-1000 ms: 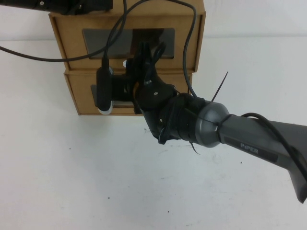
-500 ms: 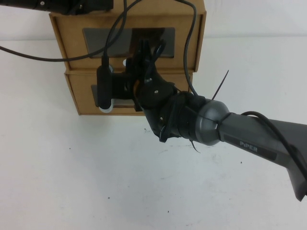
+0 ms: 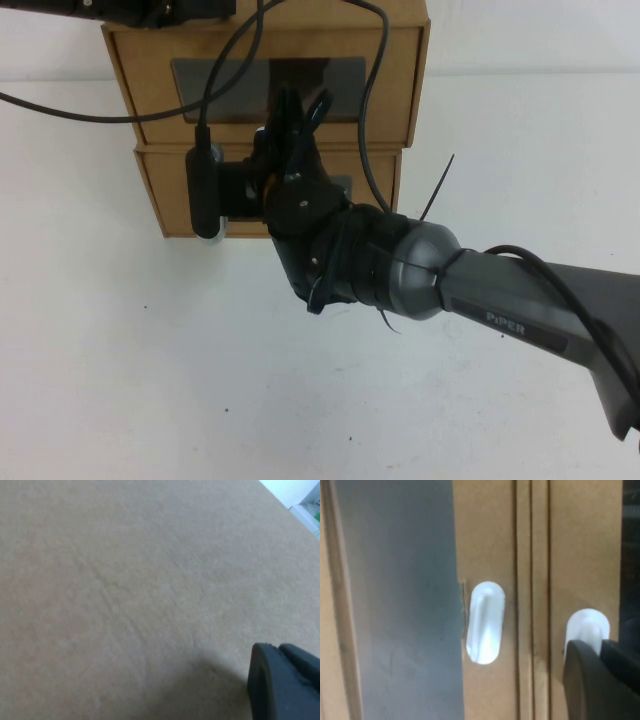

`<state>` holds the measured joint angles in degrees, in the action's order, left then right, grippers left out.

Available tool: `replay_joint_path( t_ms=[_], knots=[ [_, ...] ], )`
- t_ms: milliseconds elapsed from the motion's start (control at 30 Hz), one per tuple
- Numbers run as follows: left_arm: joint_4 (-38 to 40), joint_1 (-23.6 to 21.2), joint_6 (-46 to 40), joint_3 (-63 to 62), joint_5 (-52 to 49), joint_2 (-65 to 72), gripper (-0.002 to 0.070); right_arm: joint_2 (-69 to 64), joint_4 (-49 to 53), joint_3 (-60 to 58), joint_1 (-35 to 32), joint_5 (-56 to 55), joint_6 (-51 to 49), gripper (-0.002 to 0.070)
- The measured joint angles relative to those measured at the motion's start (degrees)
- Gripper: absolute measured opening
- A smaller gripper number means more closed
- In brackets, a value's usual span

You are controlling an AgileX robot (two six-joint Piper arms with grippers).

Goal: Open the shoe box
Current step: 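Pull the top drawer of the cardboard box fully open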

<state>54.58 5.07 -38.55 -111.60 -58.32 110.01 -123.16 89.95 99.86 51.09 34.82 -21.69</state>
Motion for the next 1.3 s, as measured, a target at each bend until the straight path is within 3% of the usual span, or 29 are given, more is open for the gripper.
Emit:
replay_joint_path(
  t_ms=[767,1300],
  knots=[
    [0.0,0.0,0.8,0.0,-0.3,0.0,-0.0002,1.8,-10.6,0.1,6.8,10.3,9.5,0.0005],
    [0.3,0.0,1.5,0.0,-0.4,0.0,-0.0002,15.6,-13.0,-17.6,16.0,10.7,8.1,0.0004]
  ],
)
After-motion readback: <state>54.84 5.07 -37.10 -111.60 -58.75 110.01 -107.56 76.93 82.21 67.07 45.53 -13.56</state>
